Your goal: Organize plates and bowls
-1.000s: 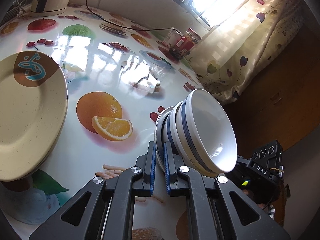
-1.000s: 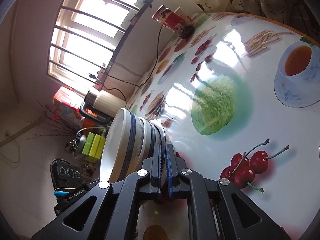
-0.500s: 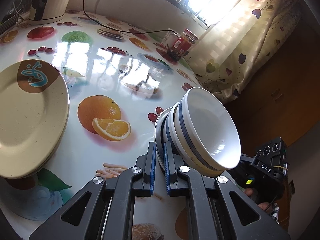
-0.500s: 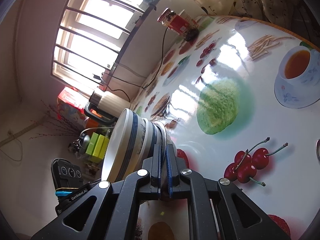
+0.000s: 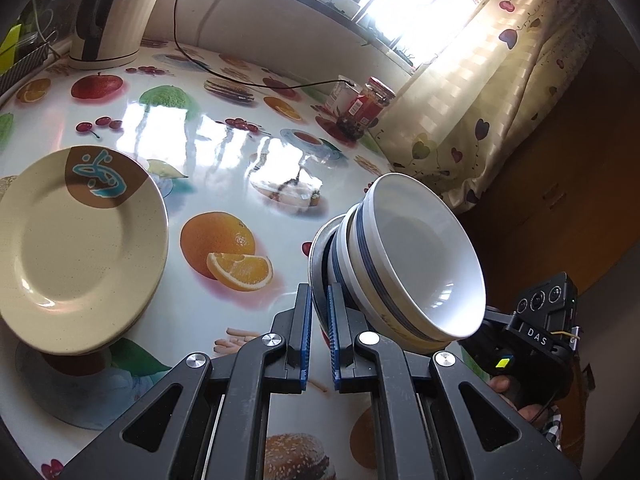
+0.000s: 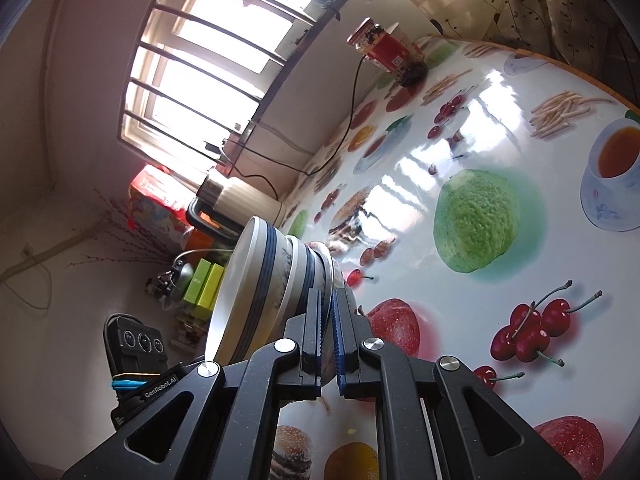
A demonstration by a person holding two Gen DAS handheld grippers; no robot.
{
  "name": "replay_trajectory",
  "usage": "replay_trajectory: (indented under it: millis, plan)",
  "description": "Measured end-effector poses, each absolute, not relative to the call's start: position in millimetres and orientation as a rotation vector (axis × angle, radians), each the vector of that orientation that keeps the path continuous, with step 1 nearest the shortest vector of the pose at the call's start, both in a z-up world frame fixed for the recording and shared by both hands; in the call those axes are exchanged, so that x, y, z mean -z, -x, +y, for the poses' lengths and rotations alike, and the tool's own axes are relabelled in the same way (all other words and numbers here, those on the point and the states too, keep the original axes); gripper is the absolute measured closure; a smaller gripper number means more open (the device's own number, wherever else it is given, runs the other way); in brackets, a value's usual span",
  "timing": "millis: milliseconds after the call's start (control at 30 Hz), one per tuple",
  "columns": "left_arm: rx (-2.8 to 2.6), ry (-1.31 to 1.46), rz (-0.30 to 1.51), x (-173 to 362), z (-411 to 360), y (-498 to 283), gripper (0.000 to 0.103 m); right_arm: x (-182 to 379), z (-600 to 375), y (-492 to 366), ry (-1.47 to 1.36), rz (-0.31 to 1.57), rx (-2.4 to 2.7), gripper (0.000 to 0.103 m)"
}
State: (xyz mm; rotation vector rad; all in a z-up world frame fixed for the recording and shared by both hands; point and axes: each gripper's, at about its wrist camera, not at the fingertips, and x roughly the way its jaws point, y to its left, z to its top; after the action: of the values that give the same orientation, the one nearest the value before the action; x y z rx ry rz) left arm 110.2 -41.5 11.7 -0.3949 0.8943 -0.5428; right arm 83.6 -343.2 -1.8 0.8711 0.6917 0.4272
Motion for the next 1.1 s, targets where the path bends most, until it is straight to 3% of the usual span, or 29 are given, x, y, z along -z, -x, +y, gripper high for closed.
replay_trajectory:
  millis: [1100]
  plan:
    - [0.384,0.442,0.811,-37.2,39.4,-108.2,0.097,-17.9,-261.7,-135.7,-0.815,0.732,-0.607,0.095]
